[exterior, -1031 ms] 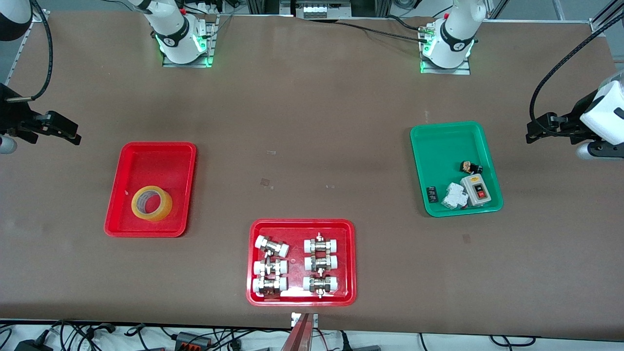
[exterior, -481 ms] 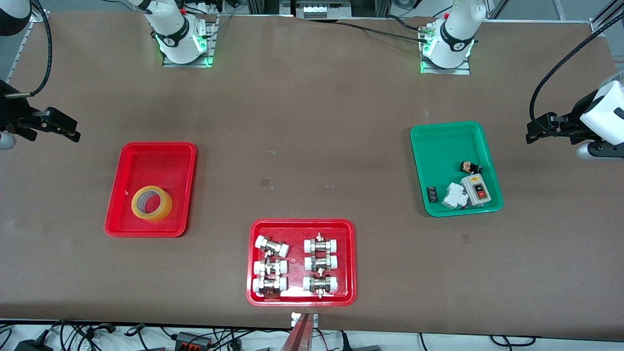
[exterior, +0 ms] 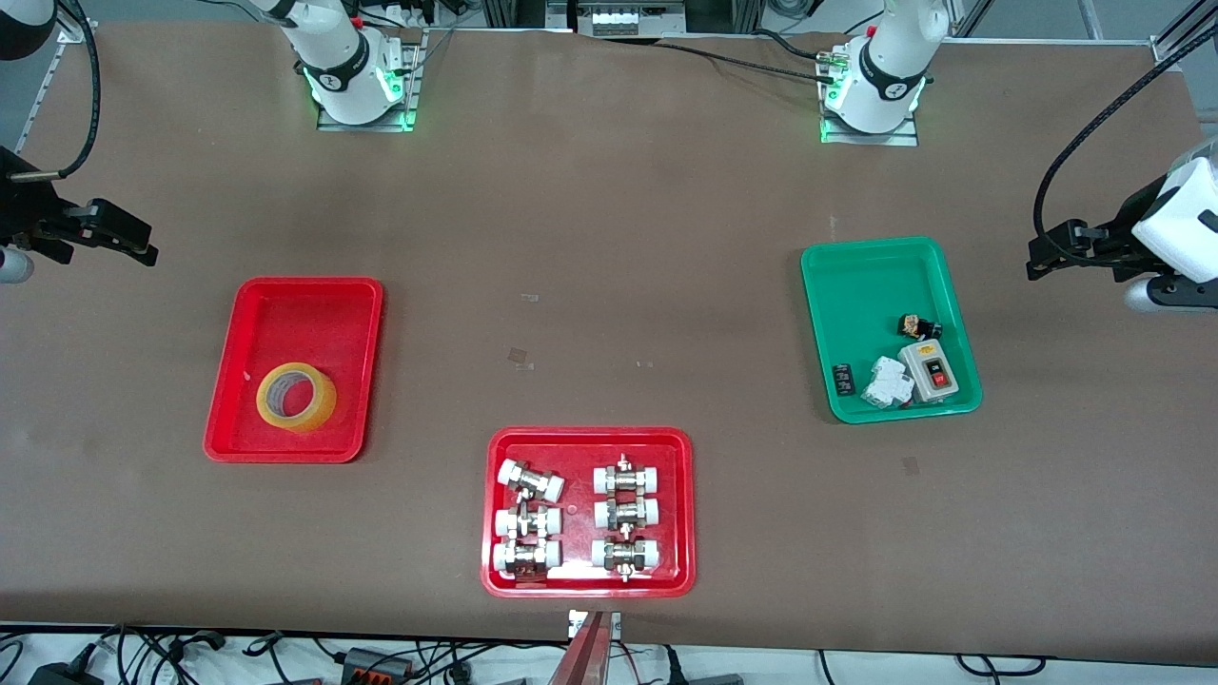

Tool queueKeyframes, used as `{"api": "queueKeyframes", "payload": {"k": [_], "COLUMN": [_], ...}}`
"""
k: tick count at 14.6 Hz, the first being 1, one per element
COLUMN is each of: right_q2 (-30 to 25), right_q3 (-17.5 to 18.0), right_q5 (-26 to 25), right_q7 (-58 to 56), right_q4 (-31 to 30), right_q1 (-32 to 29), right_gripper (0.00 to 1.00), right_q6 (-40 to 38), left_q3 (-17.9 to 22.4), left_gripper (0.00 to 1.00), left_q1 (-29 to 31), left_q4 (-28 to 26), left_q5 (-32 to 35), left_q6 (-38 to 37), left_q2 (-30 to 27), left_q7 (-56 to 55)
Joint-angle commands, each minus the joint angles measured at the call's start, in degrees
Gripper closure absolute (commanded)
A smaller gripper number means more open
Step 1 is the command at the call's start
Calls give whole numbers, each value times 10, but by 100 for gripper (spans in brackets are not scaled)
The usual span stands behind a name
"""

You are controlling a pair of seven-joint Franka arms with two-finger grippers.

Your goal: Left arm passes tape to right arm into tray

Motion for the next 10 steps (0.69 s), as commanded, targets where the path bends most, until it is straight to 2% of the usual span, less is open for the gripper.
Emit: {"api": "queueKeyframes", "payload": {"k": [1,3,10], "right_q2": [-15,-17,-28], "right_q3": [2,1,0], "right_q5": [2,21,22], "right_q7": [-7,-8,-8], "right_q4": [-16,-17,-21], "right_q1": [-3,-4,-6], "right_gripper": [0,0,0], "right_q6": [1,-2,-25], "left_q3": [-3,-3,-3], "left_gripper": [0,0,0], "left_q1": [4,4,4], "left_q4": [-6,-5,-5], "left_q5": [-9,-9,-9], "left_q6": [6,6,6], "left_q2": [-6,-5,-5], "left_q7": [12,12,12]}}
